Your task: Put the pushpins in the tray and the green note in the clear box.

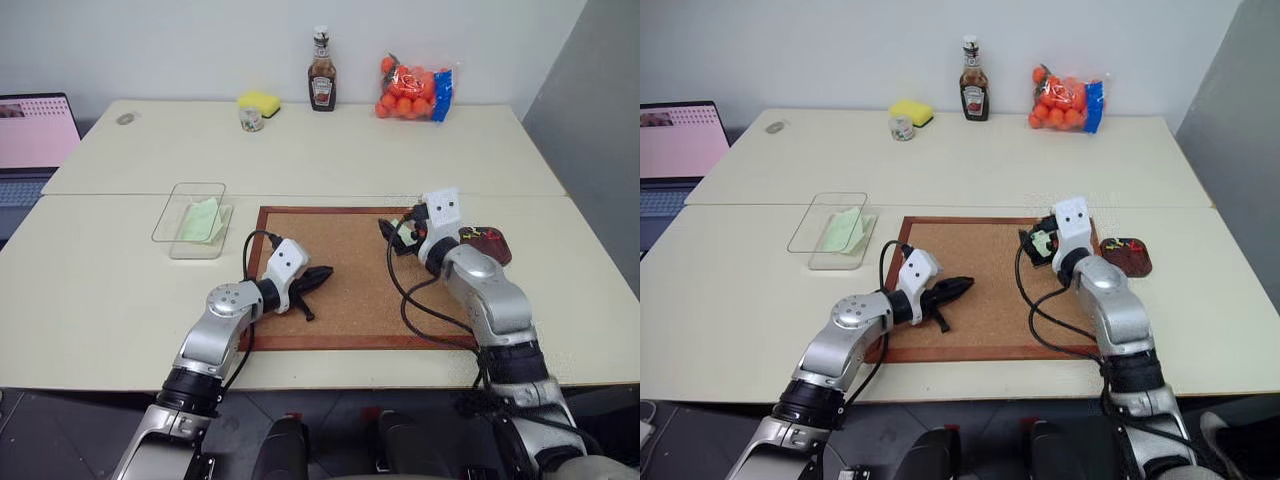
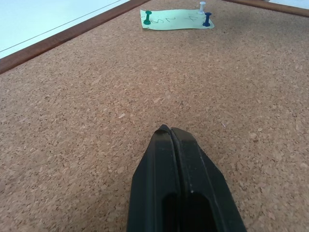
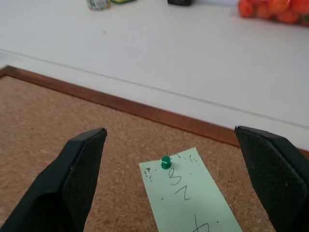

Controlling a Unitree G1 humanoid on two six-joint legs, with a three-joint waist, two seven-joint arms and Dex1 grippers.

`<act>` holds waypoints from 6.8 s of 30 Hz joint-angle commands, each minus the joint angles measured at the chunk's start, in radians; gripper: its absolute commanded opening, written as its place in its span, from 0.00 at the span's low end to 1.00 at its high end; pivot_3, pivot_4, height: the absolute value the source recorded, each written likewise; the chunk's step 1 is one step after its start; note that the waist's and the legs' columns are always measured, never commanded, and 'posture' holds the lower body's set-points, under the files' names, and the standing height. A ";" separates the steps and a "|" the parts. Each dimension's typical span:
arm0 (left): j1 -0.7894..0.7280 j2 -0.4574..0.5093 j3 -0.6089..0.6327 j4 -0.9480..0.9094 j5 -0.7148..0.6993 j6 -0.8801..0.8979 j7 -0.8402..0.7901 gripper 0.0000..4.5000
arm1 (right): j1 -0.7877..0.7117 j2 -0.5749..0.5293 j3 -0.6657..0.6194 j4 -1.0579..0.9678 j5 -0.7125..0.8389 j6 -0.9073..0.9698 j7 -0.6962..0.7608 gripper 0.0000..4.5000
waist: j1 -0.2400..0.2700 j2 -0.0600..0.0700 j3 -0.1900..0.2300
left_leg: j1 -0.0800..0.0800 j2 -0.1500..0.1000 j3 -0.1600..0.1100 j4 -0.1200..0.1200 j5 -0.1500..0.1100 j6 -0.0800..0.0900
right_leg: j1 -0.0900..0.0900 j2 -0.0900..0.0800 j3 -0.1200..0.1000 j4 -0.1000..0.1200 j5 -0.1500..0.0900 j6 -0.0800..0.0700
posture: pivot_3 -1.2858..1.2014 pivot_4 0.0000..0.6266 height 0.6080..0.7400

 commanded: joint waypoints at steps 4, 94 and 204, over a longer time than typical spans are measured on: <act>0.012 0.007 -0.016 -0.021 0.015 0.011 -0.005 0.00 | -0.096 0.027 -0.025 0.219 -0.019 -0.129 0.003 1.00 | -0.001 0.000 0.000 | 0.000 0.000 0.000 0.000 0.000 0.000 | 0.000 0.000 0.000 0.000 0.000 0.000 | 0.52 0.24 1.00; 0.016 0.007 -0.075 0.005 0.044 -0.044 -0.065 0.00 | 0.254 -0.194 -0.263 -0.272 0.038 0.026 -0.049 0.68 | 0.000 0.002 0.001 | 0.000 0.000 0.001 -0.002 0.000 0.000 | 0.000 0.000 0.000 -0.002 0.000 0.000 | 0.52 0.24 1.00; 0.033 0.025 -0.088 0.007 0.054 -0.064 -0.083 0.00 | 0.259 -0.111 -0.247 -0.179 -0.051 -0.090 -0.166 0.68 | 0.001 0.002 0.001 | 0.000 0.000 0.001 -0.003 0.000 0.000 | 0.000 0.000 0.000 -0.003 0.000 0.000 | 0.52 0.24 1.00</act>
